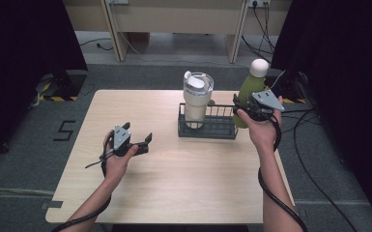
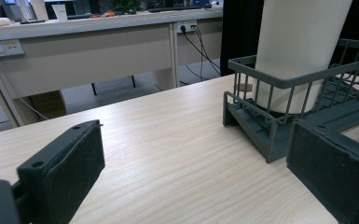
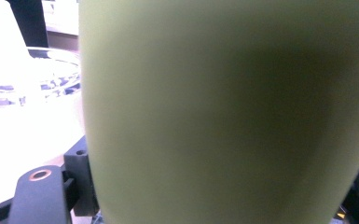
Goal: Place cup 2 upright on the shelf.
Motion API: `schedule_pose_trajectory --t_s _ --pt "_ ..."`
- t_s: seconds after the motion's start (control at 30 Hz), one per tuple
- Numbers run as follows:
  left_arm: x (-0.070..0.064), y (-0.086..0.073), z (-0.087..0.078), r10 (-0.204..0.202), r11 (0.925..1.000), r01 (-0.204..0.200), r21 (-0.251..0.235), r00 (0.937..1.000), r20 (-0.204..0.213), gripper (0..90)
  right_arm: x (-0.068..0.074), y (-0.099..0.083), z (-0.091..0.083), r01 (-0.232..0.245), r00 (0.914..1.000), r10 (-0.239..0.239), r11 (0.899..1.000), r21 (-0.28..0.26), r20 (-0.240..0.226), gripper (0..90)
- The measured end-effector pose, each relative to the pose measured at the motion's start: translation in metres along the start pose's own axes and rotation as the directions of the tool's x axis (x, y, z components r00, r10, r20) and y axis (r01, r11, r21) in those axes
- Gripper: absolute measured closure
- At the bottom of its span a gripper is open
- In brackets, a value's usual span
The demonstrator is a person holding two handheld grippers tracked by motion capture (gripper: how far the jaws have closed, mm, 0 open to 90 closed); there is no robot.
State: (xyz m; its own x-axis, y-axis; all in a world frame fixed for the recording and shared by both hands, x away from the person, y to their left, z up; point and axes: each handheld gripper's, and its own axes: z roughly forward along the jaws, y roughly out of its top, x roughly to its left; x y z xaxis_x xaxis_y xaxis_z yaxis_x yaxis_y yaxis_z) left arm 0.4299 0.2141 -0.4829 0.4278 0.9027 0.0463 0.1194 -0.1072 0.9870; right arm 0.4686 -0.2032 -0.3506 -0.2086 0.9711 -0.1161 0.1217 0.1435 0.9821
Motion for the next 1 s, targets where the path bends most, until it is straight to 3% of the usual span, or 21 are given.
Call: schedule_pose_trajectory --t_s 0.77,1.0 --pt "-0.004 0.006 0.004 -0.002 0.9999 0.002 -0.011 1.0 0.006 3.2 0.003 0.011 0.029 -0.016 0.9998 0.016 1.0 0.009 -0.006 20.7" --pt "-0.003 0.002 0.003 -0.004 1.0 0.004 0.004 1.0 0.003 3.3 0.006 0.014 0.037 -0.01 0.9999 0.01 1.0 0.01 -0.009 20.7"
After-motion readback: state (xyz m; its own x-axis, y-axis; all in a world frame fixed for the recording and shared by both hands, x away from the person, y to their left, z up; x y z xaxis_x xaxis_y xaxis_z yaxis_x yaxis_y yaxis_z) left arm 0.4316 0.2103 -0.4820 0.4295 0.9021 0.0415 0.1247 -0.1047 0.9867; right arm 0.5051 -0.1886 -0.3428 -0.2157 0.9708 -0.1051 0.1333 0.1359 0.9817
